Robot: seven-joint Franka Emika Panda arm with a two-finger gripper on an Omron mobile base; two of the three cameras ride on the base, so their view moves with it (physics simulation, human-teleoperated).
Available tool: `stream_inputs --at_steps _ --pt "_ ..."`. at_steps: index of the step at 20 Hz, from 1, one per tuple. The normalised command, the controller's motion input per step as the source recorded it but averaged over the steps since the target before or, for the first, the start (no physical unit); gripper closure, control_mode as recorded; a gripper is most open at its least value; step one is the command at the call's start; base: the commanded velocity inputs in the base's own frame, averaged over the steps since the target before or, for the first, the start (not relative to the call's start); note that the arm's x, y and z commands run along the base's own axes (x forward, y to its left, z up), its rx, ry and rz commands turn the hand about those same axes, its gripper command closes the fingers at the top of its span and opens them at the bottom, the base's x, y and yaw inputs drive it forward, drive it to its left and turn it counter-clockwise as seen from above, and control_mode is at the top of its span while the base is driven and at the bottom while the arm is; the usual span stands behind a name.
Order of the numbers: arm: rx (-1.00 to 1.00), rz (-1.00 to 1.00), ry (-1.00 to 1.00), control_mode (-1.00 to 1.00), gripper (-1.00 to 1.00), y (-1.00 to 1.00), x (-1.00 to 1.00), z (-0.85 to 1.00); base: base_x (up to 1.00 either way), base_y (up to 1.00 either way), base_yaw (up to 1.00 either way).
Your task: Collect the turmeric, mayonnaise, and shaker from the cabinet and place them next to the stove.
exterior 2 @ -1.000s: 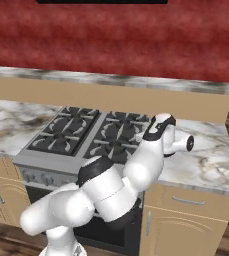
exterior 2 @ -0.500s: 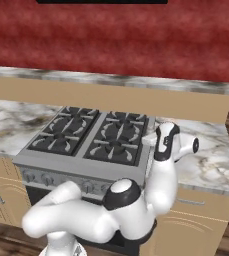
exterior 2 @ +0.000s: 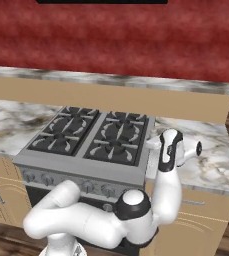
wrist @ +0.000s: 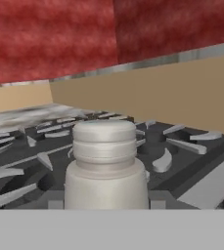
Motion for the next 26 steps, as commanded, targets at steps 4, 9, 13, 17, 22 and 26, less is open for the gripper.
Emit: stream_inputs --at_steps 4,9,13,17,22,26 --pt "0.0 0.02 -0.02 -1.0 1.0 -0.16 0.02 -0.25 0.0 0.0 0.0" --pt "0.0 0.03 -0.01 -1.0 1.0 -0.05 0.08 -0.3 0.0 0.0 0.0" --pt "0.0 0.05 0.0 -1.0 1.0 0.0 0.13 -0.33 0.0 0.0 0.0" --pt "0.0 0.06 -0.01 -1.0 1.0 -0.06 0.11 -0.3 0.0 0.0 0.0" --pt "0.0 0.09 -0.04 -1.0 1.0 -0.19 0.1 -0.25 0.0 0.0 0.0" --pt "0.0 0.12 -0.04 -1.0 1.0 -0.28 0.13 -0.08 0.0 0.0 0.0"
